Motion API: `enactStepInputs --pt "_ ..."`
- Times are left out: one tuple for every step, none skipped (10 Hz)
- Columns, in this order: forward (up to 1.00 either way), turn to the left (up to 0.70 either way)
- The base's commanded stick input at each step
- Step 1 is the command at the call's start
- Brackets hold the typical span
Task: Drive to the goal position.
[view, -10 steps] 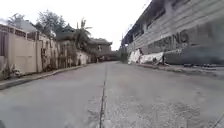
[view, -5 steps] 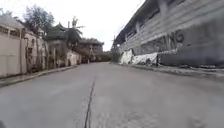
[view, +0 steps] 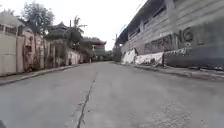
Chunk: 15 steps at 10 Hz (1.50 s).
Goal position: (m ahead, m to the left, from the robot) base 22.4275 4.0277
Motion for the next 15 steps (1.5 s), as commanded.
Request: enactStepInputs --pt "1.0 0.01" --pt "1.0 0.01" --pt "1.0 0.01" --pt "1.0 0.01" --pt "1.0 0.01" --pt "1.0 0.01" --pt "1.0 0.01" --pt "1.0 0.01" --pt "1.0 0.01" --pt "1.0 0.01" --pt "1.0 0.01" --pt "1.0 0.01" --pt "1.0 0.01" --pt "1.0 0.01" --pt "1.0 0.01"
